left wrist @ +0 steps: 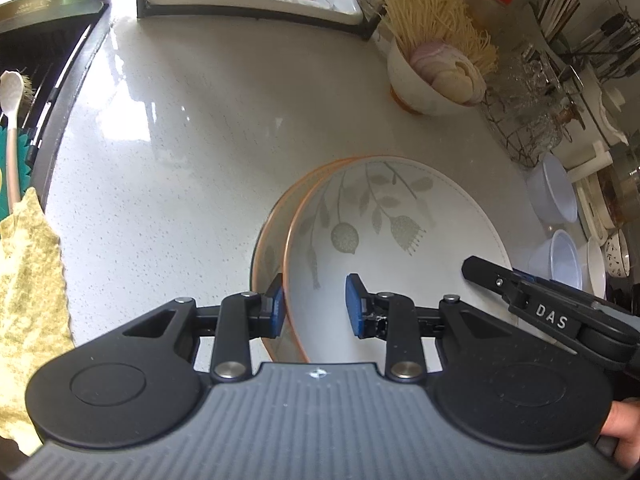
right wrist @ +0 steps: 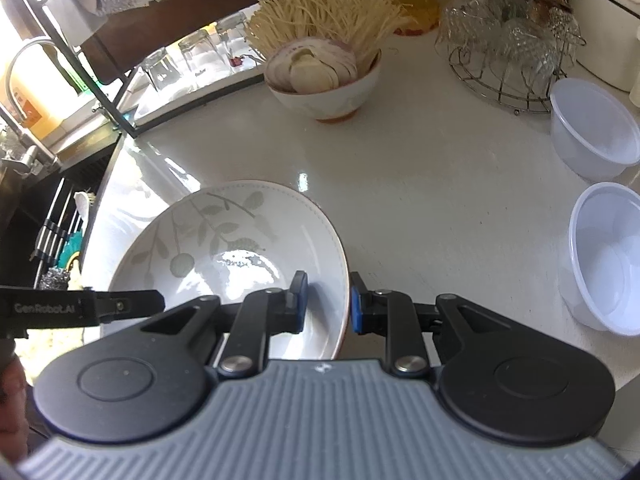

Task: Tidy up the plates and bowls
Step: 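Carry the white leaf plate across the counter, lower it, open both grippers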

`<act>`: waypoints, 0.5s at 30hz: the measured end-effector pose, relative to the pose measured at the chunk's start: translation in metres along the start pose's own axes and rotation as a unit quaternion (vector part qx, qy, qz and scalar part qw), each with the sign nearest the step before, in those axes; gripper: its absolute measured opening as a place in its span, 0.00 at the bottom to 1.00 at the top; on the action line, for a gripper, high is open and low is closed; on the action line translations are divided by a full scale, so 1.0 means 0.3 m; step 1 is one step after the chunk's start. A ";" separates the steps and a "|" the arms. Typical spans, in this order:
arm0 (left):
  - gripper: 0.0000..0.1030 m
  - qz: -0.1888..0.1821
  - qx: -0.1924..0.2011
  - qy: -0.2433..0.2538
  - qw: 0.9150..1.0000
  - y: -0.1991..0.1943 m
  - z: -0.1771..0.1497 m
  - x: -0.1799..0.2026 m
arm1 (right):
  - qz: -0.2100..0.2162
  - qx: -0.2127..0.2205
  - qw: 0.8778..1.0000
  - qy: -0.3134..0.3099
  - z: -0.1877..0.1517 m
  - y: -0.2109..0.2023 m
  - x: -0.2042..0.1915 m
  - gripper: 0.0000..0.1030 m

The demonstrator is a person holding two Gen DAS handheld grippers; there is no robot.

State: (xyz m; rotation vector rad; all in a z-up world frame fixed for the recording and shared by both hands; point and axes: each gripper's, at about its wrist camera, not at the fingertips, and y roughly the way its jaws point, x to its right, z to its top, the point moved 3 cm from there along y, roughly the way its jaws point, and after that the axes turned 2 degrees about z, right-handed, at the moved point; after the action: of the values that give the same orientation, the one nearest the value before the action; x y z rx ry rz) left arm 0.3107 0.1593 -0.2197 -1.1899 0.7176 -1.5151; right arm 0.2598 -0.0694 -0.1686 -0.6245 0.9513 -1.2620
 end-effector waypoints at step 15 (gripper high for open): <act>0.34 -0.023 -0.011 -0.035 0.999 -0.046 0.021 -0.064 | 0.006 -0.011 1.000 0.020 -0.016 0.047 -0.002 0.23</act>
State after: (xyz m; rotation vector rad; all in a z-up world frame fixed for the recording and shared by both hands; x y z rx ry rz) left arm 0.3112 0.1824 -0.2114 -1.2774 0.6668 -1.4996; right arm 0.2629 -0.0650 -0.1826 -0.6128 1.0016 -1.2595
